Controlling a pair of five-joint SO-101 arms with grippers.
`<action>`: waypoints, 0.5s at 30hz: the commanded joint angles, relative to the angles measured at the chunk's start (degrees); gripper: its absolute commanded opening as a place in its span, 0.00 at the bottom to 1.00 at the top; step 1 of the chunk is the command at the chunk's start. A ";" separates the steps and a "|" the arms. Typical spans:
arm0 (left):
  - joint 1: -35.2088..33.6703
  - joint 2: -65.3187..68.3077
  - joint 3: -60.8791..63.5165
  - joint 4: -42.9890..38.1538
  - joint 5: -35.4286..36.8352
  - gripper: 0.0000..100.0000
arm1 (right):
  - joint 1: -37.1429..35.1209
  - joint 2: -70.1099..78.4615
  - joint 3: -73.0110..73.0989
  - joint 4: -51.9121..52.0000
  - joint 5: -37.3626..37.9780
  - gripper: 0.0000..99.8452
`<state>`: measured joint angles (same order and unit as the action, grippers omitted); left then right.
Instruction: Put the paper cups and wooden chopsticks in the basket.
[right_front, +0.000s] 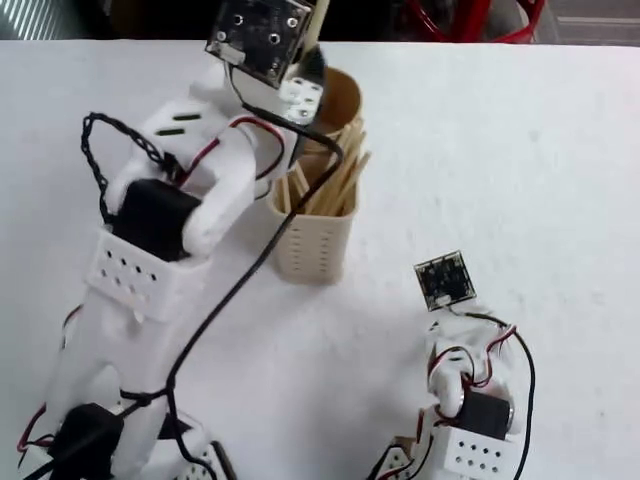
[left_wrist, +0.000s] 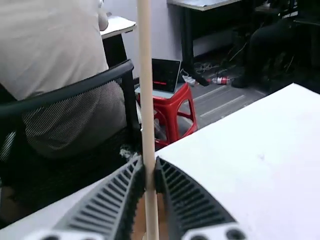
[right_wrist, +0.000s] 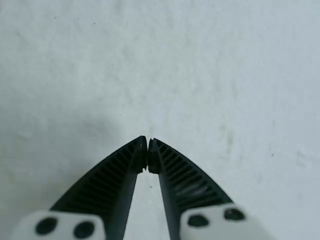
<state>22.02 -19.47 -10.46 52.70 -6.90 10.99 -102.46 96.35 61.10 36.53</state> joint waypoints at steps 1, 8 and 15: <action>2.77 -0.84 -2.37 -4.13 0.62 0.02 | 0.22 -0.13 0.53 -0.13 0.00 0.02; 4.88 -0.75 -2.81 -5.19 1.05 0.02 | 0.22 -0.13 0.53 -0.13 0.00 0.02; 4.88 -0.84 -2.73 -6.51 1.14 0.02 | 0.22 -0.13 0.53 -0.13 0.00 0.02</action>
<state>26.07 -19.47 -10.46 47.78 -6.29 10.99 -102.46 96.35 61.10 36.53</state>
